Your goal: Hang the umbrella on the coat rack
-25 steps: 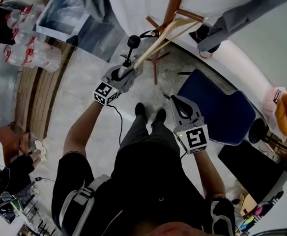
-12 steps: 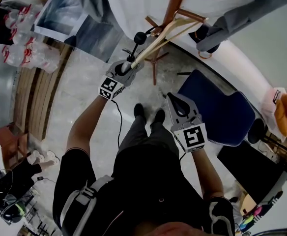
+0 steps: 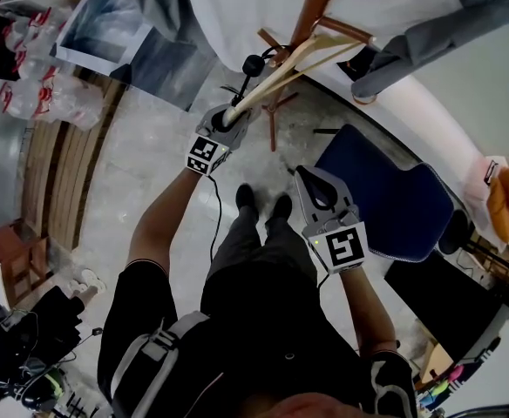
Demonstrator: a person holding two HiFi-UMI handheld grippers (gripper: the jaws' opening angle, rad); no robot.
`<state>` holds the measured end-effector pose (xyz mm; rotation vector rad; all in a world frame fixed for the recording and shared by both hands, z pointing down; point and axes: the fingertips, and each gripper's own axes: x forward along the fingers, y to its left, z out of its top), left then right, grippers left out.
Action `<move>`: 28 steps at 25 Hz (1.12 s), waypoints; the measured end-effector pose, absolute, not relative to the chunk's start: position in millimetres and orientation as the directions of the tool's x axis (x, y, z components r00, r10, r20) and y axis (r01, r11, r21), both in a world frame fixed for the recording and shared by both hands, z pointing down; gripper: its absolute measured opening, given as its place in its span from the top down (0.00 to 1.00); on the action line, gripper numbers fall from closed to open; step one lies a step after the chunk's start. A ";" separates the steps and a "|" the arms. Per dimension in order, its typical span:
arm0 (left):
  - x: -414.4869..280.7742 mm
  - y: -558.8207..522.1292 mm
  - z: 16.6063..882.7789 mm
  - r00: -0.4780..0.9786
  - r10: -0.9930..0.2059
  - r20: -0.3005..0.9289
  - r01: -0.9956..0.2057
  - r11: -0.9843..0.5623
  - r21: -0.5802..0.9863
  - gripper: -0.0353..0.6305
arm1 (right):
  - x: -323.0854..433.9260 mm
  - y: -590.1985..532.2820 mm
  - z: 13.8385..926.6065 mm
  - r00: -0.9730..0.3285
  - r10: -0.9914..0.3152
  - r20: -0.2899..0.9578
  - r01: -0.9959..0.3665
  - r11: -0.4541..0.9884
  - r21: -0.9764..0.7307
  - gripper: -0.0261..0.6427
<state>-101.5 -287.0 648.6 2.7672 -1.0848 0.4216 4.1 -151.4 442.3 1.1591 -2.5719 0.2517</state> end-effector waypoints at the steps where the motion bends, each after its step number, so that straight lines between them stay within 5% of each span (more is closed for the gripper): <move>1: -100.2 -288.5 650.7 0.698 -0.649 0.302 -0.686 -0.727 0.024 0.79 | 3.9 -152.4 443.2 -0.625 -0.700 0.346 -0.753 0.658 -0.030 0.96; 28: -67.3 -303.5 679.7 0.655 -0.724 0.219 -0.745 -0.667 0.024 0.79 | 1.9 -168.4 466.8 -0.611 -0.727 0.314 -0.765 0.644 0.002 0.96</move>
